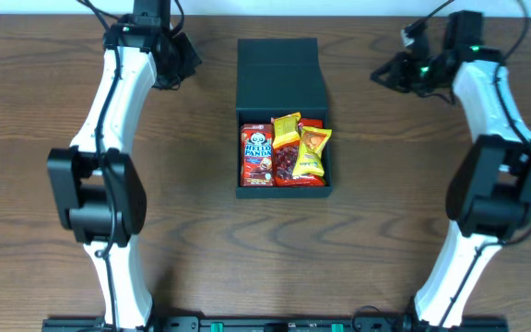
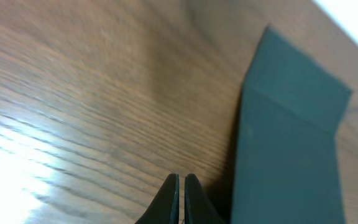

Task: Pack container
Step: 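Move both grippers to the back edge of the box lid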

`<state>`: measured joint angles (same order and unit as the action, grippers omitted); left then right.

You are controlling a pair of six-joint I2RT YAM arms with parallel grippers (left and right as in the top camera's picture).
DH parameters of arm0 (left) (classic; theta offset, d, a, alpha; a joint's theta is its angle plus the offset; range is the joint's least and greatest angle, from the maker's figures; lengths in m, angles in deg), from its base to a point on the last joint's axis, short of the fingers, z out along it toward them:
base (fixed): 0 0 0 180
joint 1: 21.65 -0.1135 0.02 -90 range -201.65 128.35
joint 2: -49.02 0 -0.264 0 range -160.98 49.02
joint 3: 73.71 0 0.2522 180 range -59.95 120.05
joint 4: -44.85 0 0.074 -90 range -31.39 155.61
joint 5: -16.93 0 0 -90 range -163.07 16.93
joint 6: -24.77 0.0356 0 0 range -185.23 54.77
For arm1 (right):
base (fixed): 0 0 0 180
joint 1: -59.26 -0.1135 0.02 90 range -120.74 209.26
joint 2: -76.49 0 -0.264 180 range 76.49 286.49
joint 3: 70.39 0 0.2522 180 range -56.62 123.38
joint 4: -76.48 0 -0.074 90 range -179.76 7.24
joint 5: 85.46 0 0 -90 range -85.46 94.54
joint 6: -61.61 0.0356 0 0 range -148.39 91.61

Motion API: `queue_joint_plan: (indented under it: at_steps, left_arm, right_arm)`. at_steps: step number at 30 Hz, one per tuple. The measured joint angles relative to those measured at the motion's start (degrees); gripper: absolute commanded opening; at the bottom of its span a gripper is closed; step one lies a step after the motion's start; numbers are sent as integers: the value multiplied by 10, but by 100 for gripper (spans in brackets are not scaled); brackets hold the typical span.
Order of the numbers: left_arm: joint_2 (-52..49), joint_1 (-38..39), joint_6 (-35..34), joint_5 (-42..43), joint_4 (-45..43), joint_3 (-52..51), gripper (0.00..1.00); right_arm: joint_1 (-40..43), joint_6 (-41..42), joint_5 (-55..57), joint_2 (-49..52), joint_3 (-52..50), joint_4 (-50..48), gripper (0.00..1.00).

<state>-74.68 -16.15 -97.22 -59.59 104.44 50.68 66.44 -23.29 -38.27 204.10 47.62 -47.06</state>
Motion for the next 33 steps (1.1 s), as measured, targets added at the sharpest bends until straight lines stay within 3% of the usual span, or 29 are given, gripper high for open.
queue_joint_plan:
  at_steps: [11, 22, 33]
  left_arm:
    - [-127, 27, -68, 106, -55, 0, 6]
    - [-142, 35, -79, 163, -82, 0, 6]
    - [-148, 29, -64, 240, -168, 0, 6]
  right_arm:
    - [-71, 56, -47, 93, 0, -35, 2]
    - [-89, 85, -75, 126, 0, -68, 1]
    - [-90, 89, -175, 126, 0, -126, 2]
